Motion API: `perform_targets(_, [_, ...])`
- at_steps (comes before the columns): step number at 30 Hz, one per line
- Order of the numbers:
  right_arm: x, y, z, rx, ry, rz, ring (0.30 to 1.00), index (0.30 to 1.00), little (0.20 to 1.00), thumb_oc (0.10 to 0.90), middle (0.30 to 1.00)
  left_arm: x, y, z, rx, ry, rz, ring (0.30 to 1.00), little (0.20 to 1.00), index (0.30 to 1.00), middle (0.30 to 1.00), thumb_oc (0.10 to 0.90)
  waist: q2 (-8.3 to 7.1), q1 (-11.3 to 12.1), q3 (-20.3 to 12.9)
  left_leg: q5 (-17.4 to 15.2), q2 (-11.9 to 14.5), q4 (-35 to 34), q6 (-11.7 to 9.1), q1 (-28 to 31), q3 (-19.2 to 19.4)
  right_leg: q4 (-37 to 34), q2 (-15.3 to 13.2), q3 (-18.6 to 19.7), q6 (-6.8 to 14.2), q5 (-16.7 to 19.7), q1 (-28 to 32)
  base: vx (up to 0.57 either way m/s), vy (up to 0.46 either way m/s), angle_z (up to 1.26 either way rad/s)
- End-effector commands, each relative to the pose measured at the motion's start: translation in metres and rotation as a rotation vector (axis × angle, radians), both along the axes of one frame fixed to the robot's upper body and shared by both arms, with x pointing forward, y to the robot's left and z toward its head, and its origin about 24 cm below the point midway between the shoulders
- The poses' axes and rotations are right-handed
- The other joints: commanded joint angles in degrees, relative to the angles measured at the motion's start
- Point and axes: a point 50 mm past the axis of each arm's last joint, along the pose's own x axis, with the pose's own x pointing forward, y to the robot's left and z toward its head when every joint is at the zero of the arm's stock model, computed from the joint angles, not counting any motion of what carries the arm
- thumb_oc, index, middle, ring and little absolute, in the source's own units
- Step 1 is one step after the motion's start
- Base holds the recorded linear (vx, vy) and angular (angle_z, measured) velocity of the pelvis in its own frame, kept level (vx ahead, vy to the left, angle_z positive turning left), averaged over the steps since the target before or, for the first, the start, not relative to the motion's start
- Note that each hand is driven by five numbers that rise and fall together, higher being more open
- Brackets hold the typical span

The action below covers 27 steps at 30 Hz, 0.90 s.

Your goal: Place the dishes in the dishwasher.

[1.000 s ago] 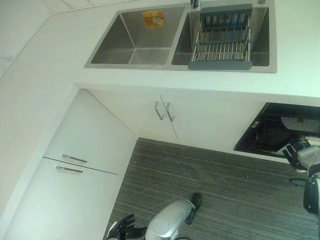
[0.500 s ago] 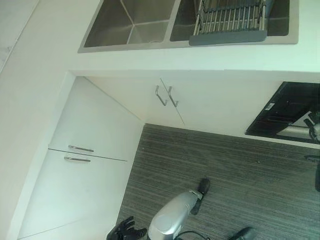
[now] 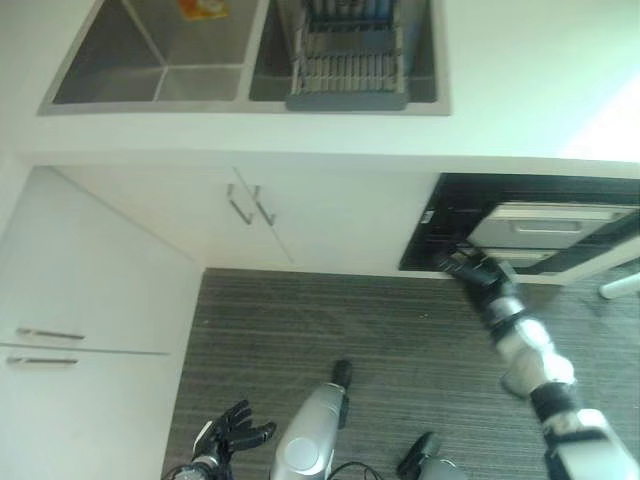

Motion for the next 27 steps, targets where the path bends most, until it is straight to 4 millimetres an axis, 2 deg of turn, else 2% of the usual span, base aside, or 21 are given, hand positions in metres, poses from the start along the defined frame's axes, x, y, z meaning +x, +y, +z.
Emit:
perform_targets(1, [0.016, -0.040, 0.040, -0.107, -0.213, -0.108, 0.900, 0.900, 0.900, 0.800, 0.900, -0.037, 0.019, -0.005, 0.112, 0.085, 0.013, 0.900, 0.900, 0.900, 0.900, 0.800, 1.09, 0.63, -5.96, -3.80, 5.20, -3.00, -2.89, 4.32, 2.71, 2.42, -4.12, 3.86, 1.57, 2.49, -1.48, -0.03, -0.107, -0.40])
perform_targets(3, [0.005, -0.035, 0.025, -0.118, -0.168, -0.100, 0.900, 0.900, 0.900, 0.800, 0.900, -0.037, 0.019, -0.004, 0.080, 0.062, 0.029, 0.900, 0.900, 0.900, 0.900, 0.800, 0.65, -0.69, -6.69, -4.10, 6.02, -3.00, -2.96, 4.99, 3.72, 2.42, -3.40, 4.93, 1.55, 2.15, -1.78, -0.07, -0.141, -0.45])
perform_targets(4, [-0.009, -0.029, 0.009, -0.089, -0.119, -0.077, 0.900, 0.900, 0.900, 0.800, 0.900, -0.037, 0.019, -0.003, 0.073, 0.057, 0.038, 0.900, 0.900, 0.900, 0.900, 0.800, 0.29, -1.88, -7.57, -4.42, 6.78, -3.00, -3.06, 5.73, 4.50, 2.42, -2.69, 5.91, 1.54, 1.67, -2.06, -0.09, -0.159, -0.52])
perform_targets(7, [-0.023, -0.021, -0.007, -0.125, -0.063, -0.042, 0.900, 0.900, 0.900, 0.800, 0.900, -0.038, 0.021, -0.002, 0.076, 0.049, 0.039, 0.900, 0.900, 0.900, 0.900, 0.800, -0.14, -3.44, -8.82, -4.54, 7.97, -3.00, -3.48, 6.92, 5.36, 2.42, -1.34, 7.25, 1.31, 0.59, -2.26, -0.09, -0.178, -0.49])
perform_targets(8, [-0.029, -0.017, -0.014, -0.190, -0.030, -0.004, 0.900, 0.900, 0.900, 0.800, 0.900, -0.036, 0.023, 0.000, 0.076, 0.047, 0.046, 0.900, 0.900, 0.900, 0.900, 0.800, -0.27, -4.08, -9.39, -4.55, 8.58, -3.00, -3.78, 7.60, 5.59, 2.42, -0.47, 7.88, 1.08, -0.38, -2.24, -0.12, -0.236, -0.47])
perform_targets(9, [-0.034, -0.015, -0.024, -0.184, 0.021, 0.033, 0.900, 0.900, 0.900, 0.800, 0.900, -0.034, 0.023, 0.000, 0.072, 0.044, 0.065, 0.900, 0.900, 0.900, 0.900, 0.800, -0.30, -4.59, -10.12, -4.26, 9.35, -3.00, -4.17, 8.23, 5.55, 2.42, 0.29, 8.13, 0.49, -0.92, -2.32, -0.10, -0.272, -0.31])
perform_targets(11, [-0.046, -0.010, -0.041, -0.219, 0.092, 0.088, 0.900, 0.900, 0.900, 0.800, 0.900, -0.035, 0.024, 0.001, 0.031, 0.025, 0.124, 0.900, 0.900, 0.900, 0.900, 0.800, -0.14, -4.77, -10.99, -3.89, 10.50, -3.00, -5.08, 9.34, 4.97, 2.42, 1.76, 8.39, -0.94, -2.14, -1.80, -0.03, -0.247, -0.22])
perform_targets(13, [-0.053, -0.009, -0.050, -0.216, 0.133, 0.110, 0.900, 0.900, 0.900, 0.800, 0.900, -0.037, 0.024, 0.001, 0.018, 0.016, 0.148, 0.900, 0.900, 0.900, 0.900, 0.800, 0.15, -4.93, -11.21, -3.47, 11.28, -3.00, -5.69, 9.55, 4.43, 2.42, 2.65, 8.34, -1.64, -2.71, -1.47, -0.05, -0.202, -0.11])
perform_targets(15, [-0.067, -0.010, -0.066, -0.218, 0.201, 0.109, 0.900, 0.900, 0.900, 0.800, 0.900, -0.033, 0.023, 0.003, -0.015, -0.018, 0.176, 0.900, 0.900, 0.900, 0.900, 0.800, 0.54, -5.35, -10.98, -1.30, 13.53, -3.00, -7.49, 8.25, 5.59, 2.42, 4.21, 7.52, -2.62, -3.76, -0.41, -0.15, -0.220, 0.09])
perform_targets(17, [-0.074, -0.015, -0.076, -0.301, 0.238, 0.110, 0.900, 0.900, 0.900, 0.800, 0.900, -0.026, 0.019, 0.002, -0.049, -0.030, 0.164, 0.900, 0.900, 0.900, 0.900, 0.800, 0.38, -5.51, -10.43, -0.40, 14.42, -3.00, -7.92, 8.04, 7.95, 2.42, 4.22, 5.51, -3.18, -4.38, -0.05, -0.20, -0.085, 0.41])
perform_targets(18, [-0.078, -0.022, -0.082, -0.345, 0.294, 0.094, 0.900, 0.900, 0.900, 0.800, 0.900, -0.019, 0.013, 0.000, -0.070, -0.024, 0.149, 0.900, 0.900, 0.900, 0.900, 0.800, -0.35, -6.57, -10.43, -0.73, 14.43, -3.00, -8.07, 11.17, 11.89, 2.42, 3.75, 4.38, -3.30, -5.15, 0.43, -0.20, 0.005, 0.53])
perform_targets(19, [-0.082, -0.029, -0.087, -0.370, 0.333, 0.077, 0.900, 0.900, 0.900, 0.800, 0.900, -0.013, 0.008, -0.001, -0.091, -0.021, 0.145, 0.900, 0.900, 0.900, 0.900, 0.800, -1.41, -7.54, -10.20, -0.19, 13.89, -3.00, -7.16, 14.32, 15.83, 2.42, 2.87, 3.42, -3.73, -4.68, 0.44, -0.17, 0.026, 0.85])
perform_targets(21, [-0.088, -0.036, -0.092, -0.378, 0.376, 0.060, 0.900, 0.900, 0.900, 0.800, 0.900, -0.005, 0.003, -0.001, -0.109, -0.021, 0.134, 0.900, 0.900, 0.900, 0.900, 0.800, -2.58, -8.30, -9.96, -0.06, 12.54, -3.00, -6.27, 17.30, 18.07, 2.42, 1.80, 2.78, -3.81, -3.91, 0.57, -0.14, 0.119, 0.98])
perform_targets(23, [-0.096, -0.044, -0.100, -0.400, 0.416, 0.033, 0.900, 0.900, 0.900, 0.800, 0.900, 0.004, -0.002, -0.001, -0.114, -0.012, 0.097, 0.900, 0.900, 0.900, 0.900, 0.800, -2.68, -8.70, -10.26, -3.70, 10.72, -3.00, -5.40, 19.48, 17.74, 2.42, 1.24, 1.31, -3.09, -2.62, 0.99, -0.10, 0.282, 0.85])
perform_targets(24, [-0.103, -0.047, -0.104, -0.410, 0.443, 0.039, 0.900, 0.900, 0.900, 0.800, 0.900, 0.004, 0.001, -0.001, -0.110, 0.000, 0.087, 0.900, 0.900, 0.900, 0.900, 0.800, -1.96, -9.74, -10.73, -6.96, 11.28, -3.00, -5.16, 20.42, 18.68, 2.42, 1.11, 0.45, -2.16, -1.30, 0.76, -0.07, 0.314, 0.99])
perform_targets(25, [-0.105, -0.048, -0.105, -0.411, 0.453, 0.034, 0.900, 0.900, 0.900, 0.800, 0.900, 0.003, 0.002, -0.001, -0.108, 0.005, 0.080, 0.900, 0.900, 0.900, 0.900, 0.800, -1.79, -10.02, -10.84, -7.45, 11.42, -3.00, -5.13, 20.52, 18.76, 2.42, 1.08, 0.28, -1.88, -0.93, 0.66, -0.06, 0.404, 0.87])
perform_targets(27, [-0.126, -0.055, -0.119, -0.416, 0.535, 0.015, 0.900, 0.900, 0.900, 0.800, 0.900, 0.002, 0.005, -0.003, -0.080, 0.032, 0.051, 0.900, 0.900, 0.900, 0.900, 0.800, -1.35, -10.89, -11.70, -10.68, 10.16, -3.00, -4.44, 20.60, 17.26, 2.42, -0.45, 0.36, 0.43, 2.53, -0.93, -0.01, 0.507, 0.37])
